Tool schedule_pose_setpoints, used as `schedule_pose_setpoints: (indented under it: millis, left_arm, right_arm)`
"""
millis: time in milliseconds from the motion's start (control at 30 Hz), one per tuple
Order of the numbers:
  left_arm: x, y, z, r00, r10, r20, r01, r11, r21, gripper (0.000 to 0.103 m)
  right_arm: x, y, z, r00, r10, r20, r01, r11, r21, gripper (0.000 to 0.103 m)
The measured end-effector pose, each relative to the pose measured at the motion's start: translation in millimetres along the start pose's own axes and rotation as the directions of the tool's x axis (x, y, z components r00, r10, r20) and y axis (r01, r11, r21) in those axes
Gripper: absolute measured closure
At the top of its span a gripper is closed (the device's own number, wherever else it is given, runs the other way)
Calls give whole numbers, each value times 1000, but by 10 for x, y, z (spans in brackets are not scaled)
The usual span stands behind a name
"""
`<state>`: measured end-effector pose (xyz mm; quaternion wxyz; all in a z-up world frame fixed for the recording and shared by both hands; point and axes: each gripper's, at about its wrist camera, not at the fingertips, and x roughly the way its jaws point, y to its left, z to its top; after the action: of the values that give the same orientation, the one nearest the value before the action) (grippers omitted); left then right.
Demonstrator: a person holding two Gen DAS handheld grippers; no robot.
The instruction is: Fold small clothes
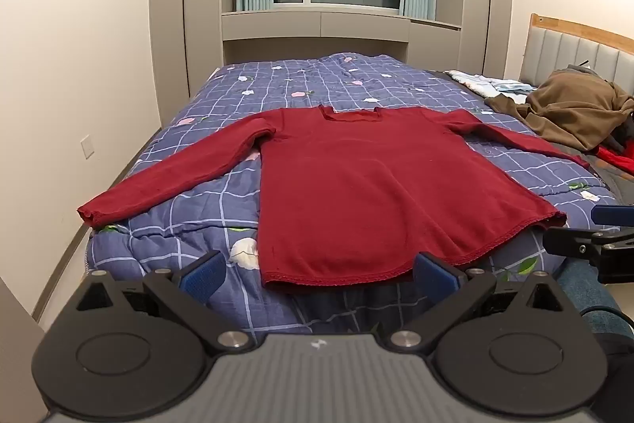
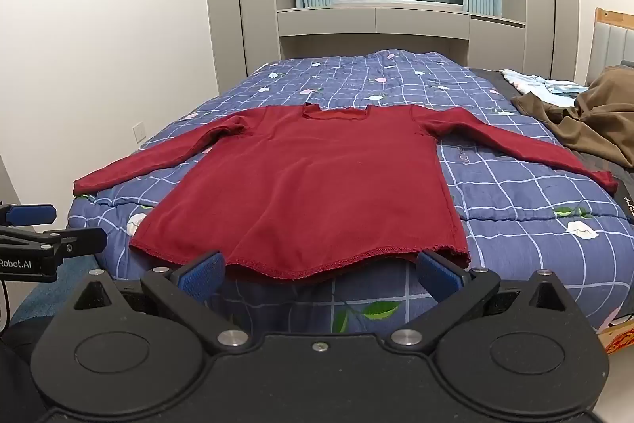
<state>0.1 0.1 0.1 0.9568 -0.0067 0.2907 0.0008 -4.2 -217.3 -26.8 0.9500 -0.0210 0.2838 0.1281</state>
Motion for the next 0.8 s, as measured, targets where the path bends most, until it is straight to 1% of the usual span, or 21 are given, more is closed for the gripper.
schedule_pose_setpoints:
  millis: [800]
  left_arm:
    - [-14, 0, -1, 1000, 7, 0, -7, 1000, 10, 0]
  right_arm:
    - [-2, 8, 0, 1000, -4, 2, 4, 1000, -5, 0]
